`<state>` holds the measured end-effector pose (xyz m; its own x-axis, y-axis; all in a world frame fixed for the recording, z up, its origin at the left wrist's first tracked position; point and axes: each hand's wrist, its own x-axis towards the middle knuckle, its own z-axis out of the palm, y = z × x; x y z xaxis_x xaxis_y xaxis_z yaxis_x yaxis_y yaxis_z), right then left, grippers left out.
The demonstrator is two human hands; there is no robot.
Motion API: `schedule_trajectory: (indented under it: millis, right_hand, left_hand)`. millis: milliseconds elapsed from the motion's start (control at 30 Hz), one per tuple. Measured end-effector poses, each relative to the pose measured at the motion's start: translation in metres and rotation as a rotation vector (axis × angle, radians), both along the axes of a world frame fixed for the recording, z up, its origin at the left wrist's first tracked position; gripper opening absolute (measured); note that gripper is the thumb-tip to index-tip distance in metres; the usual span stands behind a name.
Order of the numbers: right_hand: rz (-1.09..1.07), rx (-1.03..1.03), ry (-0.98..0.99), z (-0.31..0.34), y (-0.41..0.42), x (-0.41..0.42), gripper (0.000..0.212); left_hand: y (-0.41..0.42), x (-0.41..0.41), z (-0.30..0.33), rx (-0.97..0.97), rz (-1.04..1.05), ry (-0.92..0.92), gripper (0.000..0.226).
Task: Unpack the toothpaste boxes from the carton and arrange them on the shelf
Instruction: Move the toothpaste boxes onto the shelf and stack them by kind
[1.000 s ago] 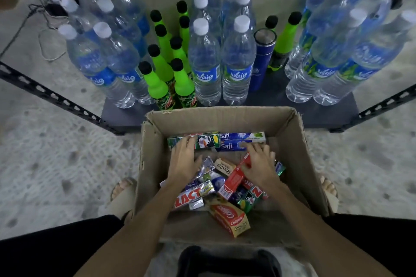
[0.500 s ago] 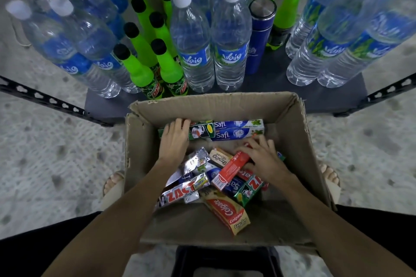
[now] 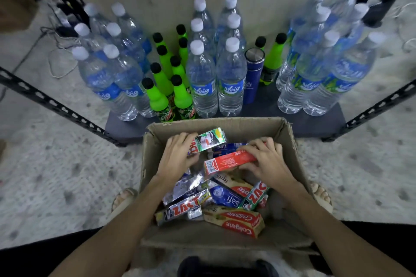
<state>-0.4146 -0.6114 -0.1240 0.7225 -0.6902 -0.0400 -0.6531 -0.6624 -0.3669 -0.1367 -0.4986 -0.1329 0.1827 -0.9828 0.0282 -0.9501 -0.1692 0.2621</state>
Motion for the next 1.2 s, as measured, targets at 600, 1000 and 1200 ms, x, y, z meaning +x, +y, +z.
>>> schedule_trajectory:
  millis: [600, 1000, 1200]
  right_hand:
    - [-0.011, -0.483, -0.459, 0.306, -0.035, -0.041, 0.056]
    - [-0.039, -0.747, -0.605, 0.462, -0.045, -0.043, 0.048]
    - [-0.13, -0.757, -0.59, 0.481, -0.085, -0.035, 0.047]
  left_hand:
    - [-0.005, 0.018, 0.314, -0.392, -0.224, 0.029, 0.058]
    - [-0.025, 0.031, 0.485, -0.533, -0.298, -0.164, 0.059]
    - [-0.072, 0.044, 0.519, -0.365, -0.245, -0.197, 0.075]
